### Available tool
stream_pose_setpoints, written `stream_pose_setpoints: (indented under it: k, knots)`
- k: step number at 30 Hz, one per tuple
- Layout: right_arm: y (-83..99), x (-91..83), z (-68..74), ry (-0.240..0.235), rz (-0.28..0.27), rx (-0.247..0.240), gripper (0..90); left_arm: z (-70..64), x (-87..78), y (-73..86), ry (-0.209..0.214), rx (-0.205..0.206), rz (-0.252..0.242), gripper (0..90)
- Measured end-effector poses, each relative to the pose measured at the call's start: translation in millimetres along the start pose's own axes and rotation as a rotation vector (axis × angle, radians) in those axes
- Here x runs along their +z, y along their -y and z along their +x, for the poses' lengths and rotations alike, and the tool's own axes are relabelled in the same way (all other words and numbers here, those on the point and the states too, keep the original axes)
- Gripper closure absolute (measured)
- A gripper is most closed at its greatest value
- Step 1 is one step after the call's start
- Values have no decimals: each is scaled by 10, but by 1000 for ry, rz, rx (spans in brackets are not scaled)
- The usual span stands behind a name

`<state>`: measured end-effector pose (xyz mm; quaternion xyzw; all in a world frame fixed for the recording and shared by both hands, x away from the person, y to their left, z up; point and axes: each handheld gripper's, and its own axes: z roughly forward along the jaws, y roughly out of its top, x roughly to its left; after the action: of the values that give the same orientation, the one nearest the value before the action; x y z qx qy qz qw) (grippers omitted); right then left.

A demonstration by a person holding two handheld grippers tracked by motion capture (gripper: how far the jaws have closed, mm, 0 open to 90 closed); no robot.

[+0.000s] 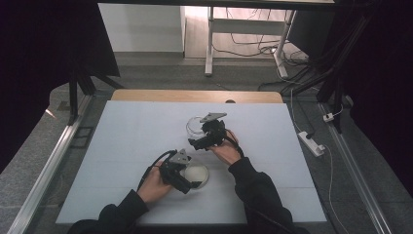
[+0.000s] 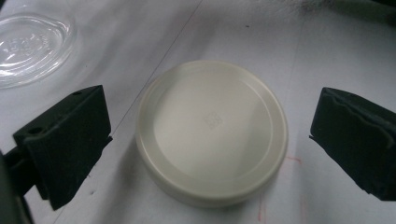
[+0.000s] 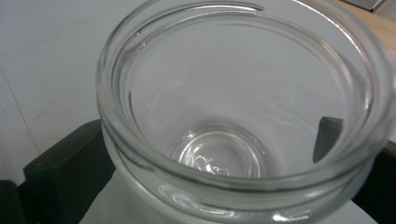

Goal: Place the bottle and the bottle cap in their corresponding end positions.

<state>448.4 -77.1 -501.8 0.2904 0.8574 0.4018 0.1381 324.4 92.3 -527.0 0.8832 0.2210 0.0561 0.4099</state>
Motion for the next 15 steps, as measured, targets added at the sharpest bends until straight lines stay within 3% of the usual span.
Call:
stream_pose_setpoints:
  k: [8,15]
  knots:
    - [27,-80,-4,-6,-6,2,0,21,-120,9,17,-24,-29,0]
    - [24,-208,7,-1,-22,-4,0,24,-192,19,38,-21,-45,0]
